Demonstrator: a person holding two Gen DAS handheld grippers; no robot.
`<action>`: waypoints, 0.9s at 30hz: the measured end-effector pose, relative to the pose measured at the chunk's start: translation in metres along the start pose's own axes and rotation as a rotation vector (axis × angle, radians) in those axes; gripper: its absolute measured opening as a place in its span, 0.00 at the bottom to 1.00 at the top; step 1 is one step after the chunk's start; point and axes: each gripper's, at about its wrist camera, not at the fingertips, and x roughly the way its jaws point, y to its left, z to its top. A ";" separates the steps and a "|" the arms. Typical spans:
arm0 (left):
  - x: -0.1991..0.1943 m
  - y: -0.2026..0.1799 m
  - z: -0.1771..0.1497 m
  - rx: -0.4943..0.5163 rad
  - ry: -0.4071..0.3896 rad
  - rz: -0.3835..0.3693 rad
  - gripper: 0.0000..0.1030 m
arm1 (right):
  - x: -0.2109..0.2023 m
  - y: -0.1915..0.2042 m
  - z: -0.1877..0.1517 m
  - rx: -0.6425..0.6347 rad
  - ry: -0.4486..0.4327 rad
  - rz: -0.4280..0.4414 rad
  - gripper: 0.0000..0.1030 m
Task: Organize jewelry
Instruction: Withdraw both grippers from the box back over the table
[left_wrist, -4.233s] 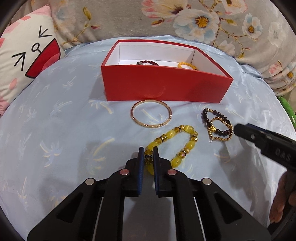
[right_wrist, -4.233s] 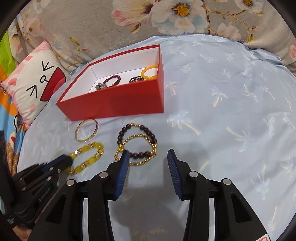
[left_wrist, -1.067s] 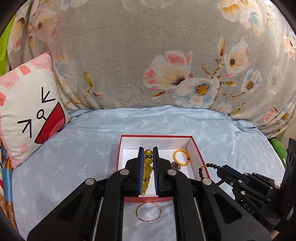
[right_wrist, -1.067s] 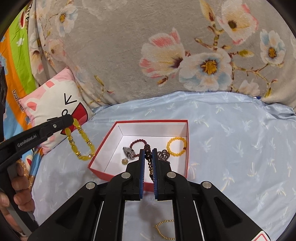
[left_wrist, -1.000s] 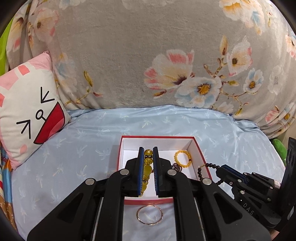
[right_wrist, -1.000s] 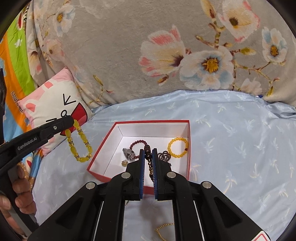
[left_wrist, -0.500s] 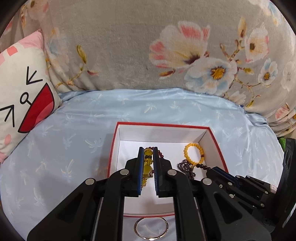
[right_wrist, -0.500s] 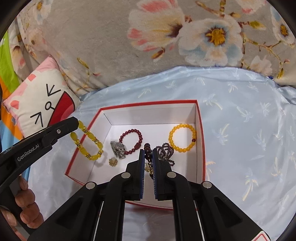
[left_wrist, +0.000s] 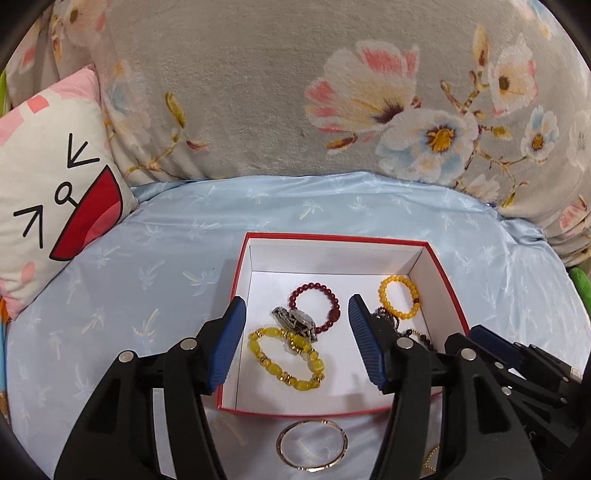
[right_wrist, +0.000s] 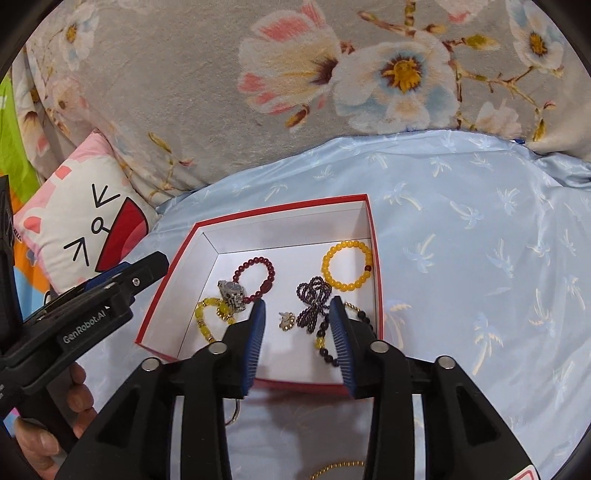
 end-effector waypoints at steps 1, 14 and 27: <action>-0.003 -0.001 -0.003 0.006 -0.004 0.004 0.53 | -0.003 0.000 -0.002 -0.002 -0.002 -0.003 0.37; -0.029 -0.008 -0.041 0.016 0.048 0.003 0.53 | -0.043 0.005 -0.042 -0.030 -0.007 -0.024 0.37; -0.039 0.011 -0.093 -0.008 0.136 0.026 0.54 | -0.044 -0.018 -0.107 -0.031 0.109 -0.087 0.37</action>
